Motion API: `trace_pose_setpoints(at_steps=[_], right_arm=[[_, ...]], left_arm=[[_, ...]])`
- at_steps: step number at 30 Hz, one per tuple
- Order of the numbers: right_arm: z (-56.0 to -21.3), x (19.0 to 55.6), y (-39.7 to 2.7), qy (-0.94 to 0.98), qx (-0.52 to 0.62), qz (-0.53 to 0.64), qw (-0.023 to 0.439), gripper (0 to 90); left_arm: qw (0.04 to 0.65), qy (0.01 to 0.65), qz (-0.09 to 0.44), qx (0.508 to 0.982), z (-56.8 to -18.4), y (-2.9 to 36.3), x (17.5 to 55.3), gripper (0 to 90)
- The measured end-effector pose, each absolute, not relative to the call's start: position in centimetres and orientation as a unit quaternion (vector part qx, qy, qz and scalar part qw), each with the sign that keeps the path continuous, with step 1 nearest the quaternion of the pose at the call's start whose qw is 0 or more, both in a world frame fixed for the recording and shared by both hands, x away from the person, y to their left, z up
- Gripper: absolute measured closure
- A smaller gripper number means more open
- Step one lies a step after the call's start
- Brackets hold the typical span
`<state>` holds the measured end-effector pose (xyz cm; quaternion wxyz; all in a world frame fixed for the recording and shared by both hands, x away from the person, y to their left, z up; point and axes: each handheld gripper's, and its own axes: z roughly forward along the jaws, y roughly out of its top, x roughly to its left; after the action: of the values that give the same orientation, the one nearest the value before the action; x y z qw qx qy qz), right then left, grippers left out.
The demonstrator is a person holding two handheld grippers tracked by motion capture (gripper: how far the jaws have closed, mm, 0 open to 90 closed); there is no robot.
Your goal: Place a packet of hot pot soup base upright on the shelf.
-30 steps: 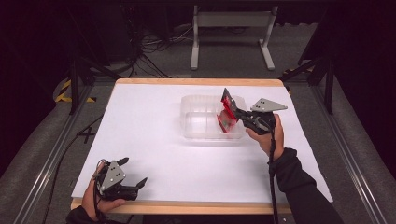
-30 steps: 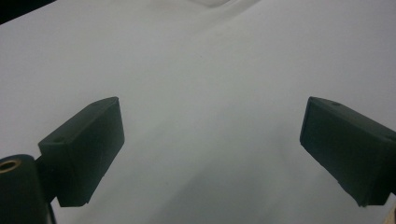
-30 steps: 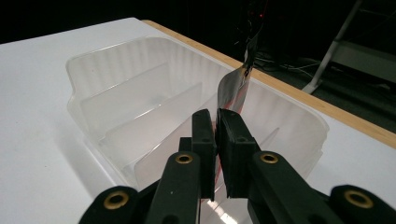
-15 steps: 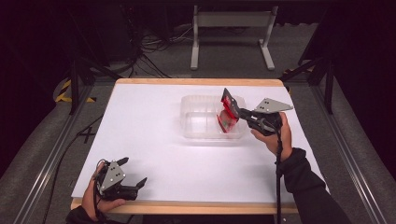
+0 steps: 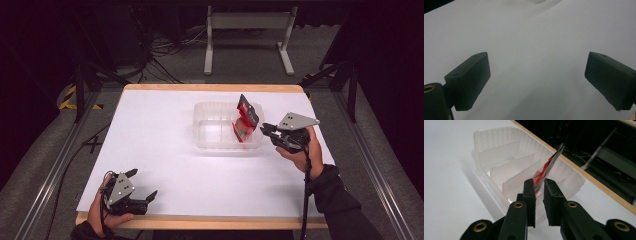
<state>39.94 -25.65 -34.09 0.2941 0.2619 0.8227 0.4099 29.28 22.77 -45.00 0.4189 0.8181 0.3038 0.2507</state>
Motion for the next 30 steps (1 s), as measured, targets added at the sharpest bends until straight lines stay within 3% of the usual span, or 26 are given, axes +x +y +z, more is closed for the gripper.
trace_pose_setpoints(at_steps=[15, 30], right_arm=[[-35.0, 37.5, -27.2, 0.842, 0.255, 0.374, 0.293, 73.8], [-36.9, 35.3, -29.0, 0.855, 0.247, 0.355, 0.286, 61.4]], left_arm=[[0.416, 0.301, 0.25, 0.821, -45.0, 22.6, 29.4, 7.0], [0.417, 0.305, 0.248, 0.82, -45.0, 22.5, 29.5, 7.0]])
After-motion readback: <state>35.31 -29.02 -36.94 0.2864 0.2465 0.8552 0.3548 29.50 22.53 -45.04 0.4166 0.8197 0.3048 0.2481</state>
